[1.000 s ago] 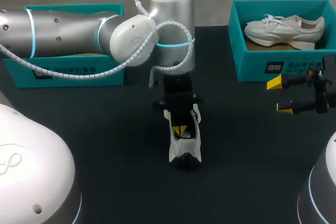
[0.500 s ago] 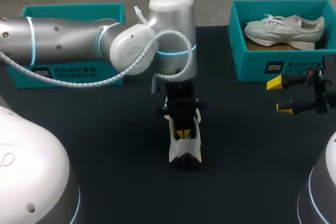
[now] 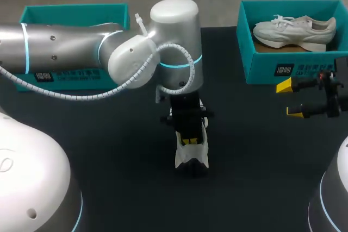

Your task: Take the shoe out of the shoebox, open the shoe tongue, remove and reinsert the insole, then place the shoe into the shoebox

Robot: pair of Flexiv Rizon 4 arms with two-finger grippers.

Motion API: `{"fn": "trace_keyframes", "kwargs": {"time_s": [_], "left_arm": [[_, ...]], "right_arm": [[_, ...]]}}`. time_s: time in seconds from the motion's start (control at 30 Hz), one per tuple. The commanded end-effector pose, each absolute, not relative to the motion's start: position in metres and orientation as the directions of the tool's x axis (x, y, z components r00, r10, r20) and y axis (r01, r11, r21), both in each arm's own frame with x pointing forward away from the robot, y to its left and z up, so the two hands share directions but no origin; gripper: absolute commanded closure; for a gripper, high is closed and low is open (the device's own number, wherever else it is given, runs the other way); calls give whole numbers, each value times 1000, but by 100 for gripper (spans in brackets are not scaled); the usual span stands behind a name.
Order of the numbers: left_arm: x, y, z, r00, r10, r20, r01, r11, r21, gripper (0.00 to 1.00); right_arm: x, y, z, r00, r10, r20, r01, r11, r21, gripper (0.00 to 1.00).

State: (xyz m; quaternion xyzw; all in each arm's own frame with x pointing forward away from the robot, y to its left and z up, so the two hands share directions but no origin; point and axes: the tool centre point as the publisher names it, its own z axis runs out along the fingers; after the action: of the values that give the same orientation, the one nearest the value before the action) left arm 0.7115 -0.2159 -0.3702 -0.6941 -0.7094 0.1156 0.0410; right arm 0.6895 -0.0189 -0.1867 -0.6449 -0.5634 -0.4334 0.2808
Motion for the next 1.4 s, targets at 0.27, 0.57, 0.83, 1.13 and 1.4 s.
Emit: {"fn": "trace_keyframes", "kwargs": {"time_s": [0.27,0.57,0.83,1.13,1.4], "left_arm": [[713,-222,-397,-40,997,-70,976,24,-216,100],[714,-217,-364,-52,993,-106,992,39,-124,100],[722,-224,-376,-9,995,-95,996,1,-84,100],[734,-226,-390,18,996,-87,1000,-19,-12,100],[728,-228,-397,19,996,-84,1000,-20,-16,100]], "right_arm": [[688,-18,-187,-9,485,875,969,-210,127,0],[688,-18,-187,-9,485,875,969,-210,127,0],[688,-18,-187,-9,485,875,969,-210,127,0],[688,-18,-187,-9,485,875,969,-210,127,0],[688,-18,-187,-9,485,875,969,-210,127,0]]}}
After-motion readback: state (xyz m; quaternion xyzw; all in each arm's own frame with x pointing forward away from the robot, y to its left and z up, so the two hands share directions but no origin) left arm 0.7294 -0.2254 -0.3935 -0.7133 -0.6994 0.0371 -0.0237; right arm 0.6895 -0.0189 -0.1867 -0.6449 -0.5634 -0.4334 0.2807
